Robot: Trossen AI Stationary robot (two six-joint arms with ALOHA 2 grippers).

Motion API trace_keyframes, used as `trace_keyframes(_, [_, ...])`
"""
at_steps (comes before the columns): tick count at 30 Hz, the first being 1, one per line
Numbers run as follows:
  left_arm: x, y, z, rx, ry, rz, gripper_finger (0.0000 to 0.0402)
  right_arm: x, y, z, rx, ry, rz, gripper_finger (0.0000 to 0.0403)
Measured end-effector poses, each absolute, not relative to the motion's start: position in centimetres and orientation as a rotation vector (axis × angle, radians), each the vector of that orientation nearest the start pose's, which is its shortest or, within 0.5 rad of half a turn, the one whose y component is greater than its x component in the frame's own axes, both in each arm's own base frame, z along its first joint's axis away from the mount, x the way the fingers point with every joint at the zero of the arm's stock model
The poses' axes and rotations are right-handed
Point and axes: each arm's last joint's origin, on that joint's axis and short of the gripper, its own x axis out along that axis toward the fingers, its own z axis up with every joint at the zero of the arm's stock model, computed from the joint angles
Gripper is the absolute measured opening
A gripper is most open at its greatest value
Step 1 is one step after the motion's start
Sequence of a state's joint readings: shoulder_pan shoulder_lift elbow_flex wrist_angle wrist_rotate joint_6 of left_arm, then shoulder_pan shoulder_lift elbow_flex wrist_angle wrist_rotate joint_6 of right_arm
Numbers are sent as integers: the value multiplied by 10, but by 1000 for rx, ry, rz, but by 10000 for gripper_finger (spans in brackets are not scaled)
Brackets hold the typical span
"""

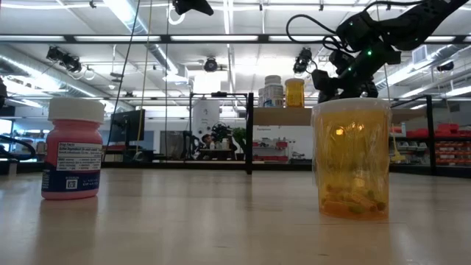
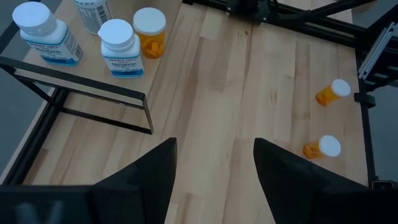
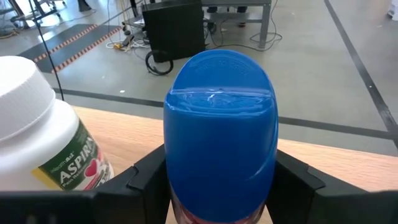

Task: Pick and place medicine bottles onto shelf by color
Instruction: Put the blue gummy medicine bottle on the shelf

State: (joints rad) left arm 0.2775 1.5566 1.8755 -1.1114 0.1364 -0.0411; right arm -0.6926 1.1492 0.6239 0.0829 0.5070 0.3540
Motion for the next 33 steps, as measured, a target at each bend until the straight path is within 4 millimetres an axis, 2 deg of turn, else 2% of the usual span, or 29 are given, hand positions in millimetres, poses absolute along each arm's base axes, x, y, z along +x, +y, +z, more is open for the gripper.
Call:
trace_keyframes(18, [287,78,433,-202,773,150,216,173,-162,236,336,243,-1251,214])
trace_keyframes(33, [287,78,433,-203,774,150,217,170,-157,244,311,220,-1212,245])
